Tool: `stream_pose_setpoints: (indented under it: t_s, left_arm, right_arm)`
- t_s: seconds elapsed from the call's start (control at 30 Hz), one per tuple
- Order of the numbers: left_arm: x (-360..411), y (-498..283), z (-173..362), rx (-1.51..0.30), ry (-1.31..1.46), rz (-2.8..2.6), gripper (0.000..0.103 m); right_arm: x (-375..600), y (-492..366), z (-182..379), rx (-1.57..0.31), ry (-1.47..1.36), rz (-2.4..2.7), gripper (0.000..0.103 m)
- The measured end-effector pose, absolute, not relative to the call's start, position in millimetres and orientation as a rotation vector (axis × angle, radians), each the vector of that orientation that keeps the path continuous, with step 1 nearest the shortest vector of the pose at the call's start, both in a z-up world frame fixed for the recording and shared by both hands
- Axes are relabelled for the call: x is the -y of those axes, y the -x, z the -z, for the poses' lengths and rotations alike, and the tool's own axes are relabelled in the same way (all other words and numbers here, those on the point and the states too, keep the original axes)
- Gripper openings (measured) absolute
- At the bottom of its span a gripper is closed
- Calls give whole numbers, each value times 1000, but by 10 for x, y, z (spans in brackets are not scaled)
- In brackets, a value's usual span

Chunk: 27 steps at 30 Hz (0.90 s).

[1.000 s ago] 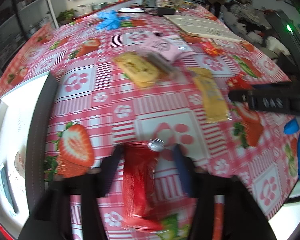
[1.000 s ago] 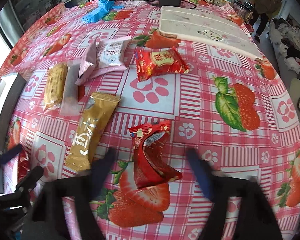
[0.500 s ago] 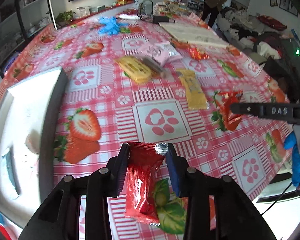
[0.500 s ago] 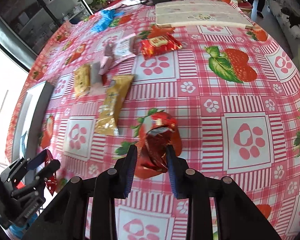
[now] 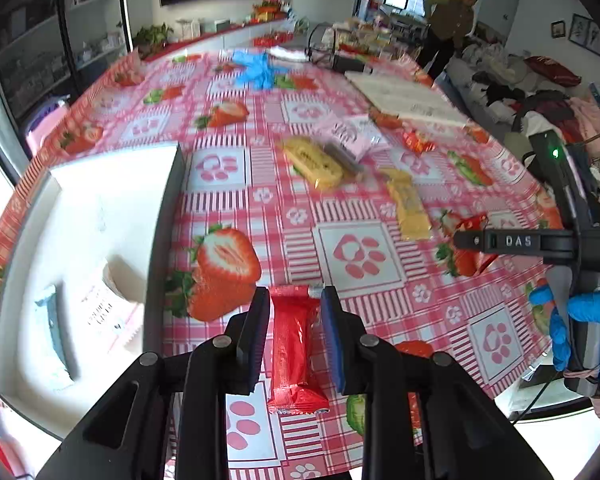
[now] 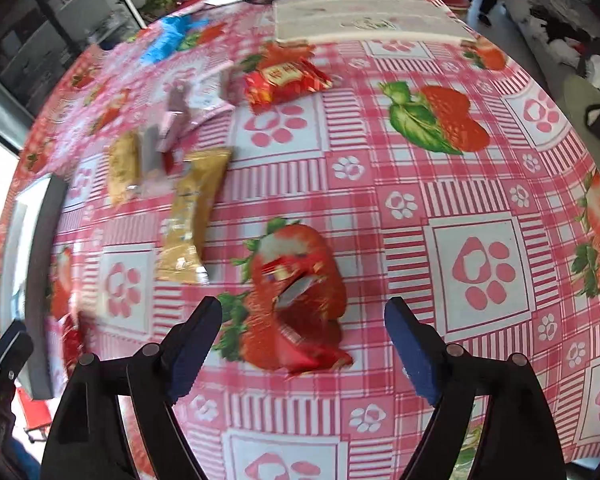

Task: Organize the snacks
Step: 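Lift and carry both red snacks over the white tray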

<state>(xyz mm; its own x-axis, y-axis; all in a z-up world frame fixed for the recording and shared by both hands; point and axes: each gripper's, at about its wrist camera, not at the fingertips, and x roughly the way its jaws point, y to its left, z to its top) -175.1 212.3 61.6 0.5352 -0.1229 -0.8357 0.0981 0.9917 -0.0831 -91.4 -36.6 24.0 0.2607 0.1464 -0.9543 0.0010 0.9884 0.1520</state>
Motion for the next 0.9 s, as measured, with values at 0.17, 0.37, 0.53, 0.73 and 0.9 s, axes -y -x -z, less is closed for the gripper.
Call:
stream_pose_setpoints:
  t_s: [0.17,0.37,0.53,0.73,0.9]
  left_arm:
    - [-2113,1741,-449,-1070,5,119,78]
    - [-2048,1659,-151,-1166,-7,75,79]
    - [-1889,1674,-90,-1146,-51,58,58]
    - [-1836,1740,-169,-1128,-25,104,23]
    - [-1955,1786,-558,-1044,15,112,23]
  right_arm:
    - [414,883,-187,-1293,-91,-45,85]
    - [393,893,-162,-1287,-14,-90,85]
    - [299,908,-174,-1265,44,-111,69]
    - [298,986,-247,-1257,-25,-170,27]
    - [458,1067,-322,-1282,-318,-281,27]
